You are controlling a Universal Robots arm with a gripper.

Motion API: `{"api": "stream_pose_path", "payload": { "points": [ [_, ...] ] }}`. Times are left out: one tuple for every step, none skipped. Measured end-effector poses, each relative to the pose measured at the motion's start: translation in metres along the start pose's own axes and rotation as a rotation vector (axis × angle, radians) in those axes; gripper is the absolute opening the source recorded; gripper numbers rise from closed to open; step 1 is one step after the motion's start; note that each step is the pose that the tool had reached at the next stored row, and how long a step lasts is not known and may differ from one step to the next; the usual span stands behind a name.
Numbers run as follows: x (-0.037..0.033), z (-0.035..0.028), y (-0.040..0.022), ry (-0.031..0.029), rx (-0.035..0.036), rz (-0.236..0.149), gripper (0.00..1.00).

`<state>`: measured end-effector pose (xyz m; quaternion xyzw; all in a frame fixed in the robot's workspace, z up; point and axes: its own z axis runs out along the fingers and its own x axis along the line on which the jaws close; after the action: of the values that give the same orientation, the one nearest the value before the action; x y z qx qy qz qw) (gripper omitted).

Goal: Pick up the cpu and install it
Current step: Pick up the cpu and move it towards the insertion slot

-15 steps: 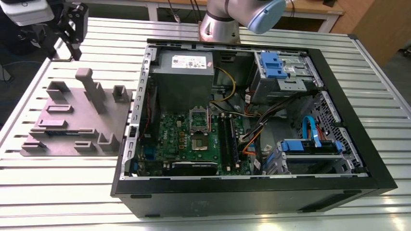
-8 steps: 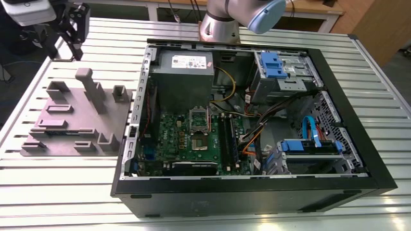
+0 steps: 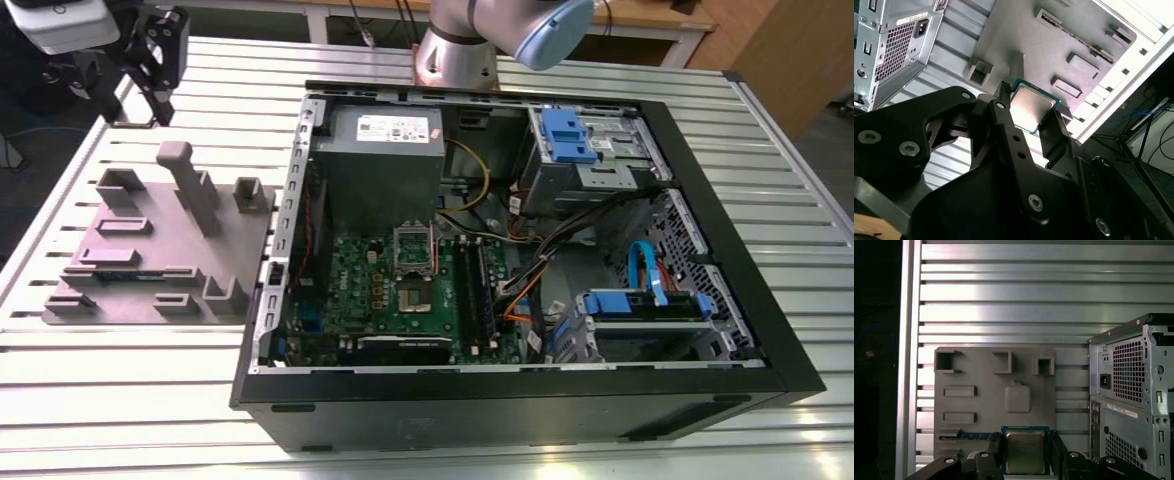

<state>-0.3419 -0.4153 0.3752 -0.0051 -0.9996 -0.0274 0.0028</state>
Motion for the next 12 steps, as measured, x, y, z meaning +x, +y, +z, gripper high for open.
{"api": "stream_pose_path", "payload": {
  "points": [
    [-0.0003, 0.0, 0.0, -0.0001, 0.0, 0.0, 0.47],
    [-0.0006, 0.0, 0.0, -0.0001, 0.0, 0.0, 0.47],
    [-0.0008, 0.0, 0.0, -0.0001, -0.0001, 0.0, 0.47],
    [-0.001, 0.0, 0.0, 0.0, 0.0, 0.0, 0.47],
    [-0.0013, 0.0, 0.0, -0.0001, 0.0, 0.0, 0.47],
    [-0.0015, 0.0, 0.0, 0.0, 0.0, 0.0, 0.47],
    [-0.0017, 0.0, 0.0, -0.0001, 0.0, 0.0, 0.47],
    [-0.0019, 0.0, 0.0, -0.0001, 0.0, 0.0, 0.47],
    [-0.0022, 0.0, 0.0, -0.0001, 0.0, 0.0, 0.47],
    [-0.0024, 0.0, 0.0, -0.0001, 0.0, 0.0, 0.47],
    [-0.0026, 0.0, 0.0, -0.0001, 0.0, 0.0, 0.47],
    [-0.0028, 0.0, 0.0, 0.0, 0.0, 0.0, 0.47]
  ]
}}
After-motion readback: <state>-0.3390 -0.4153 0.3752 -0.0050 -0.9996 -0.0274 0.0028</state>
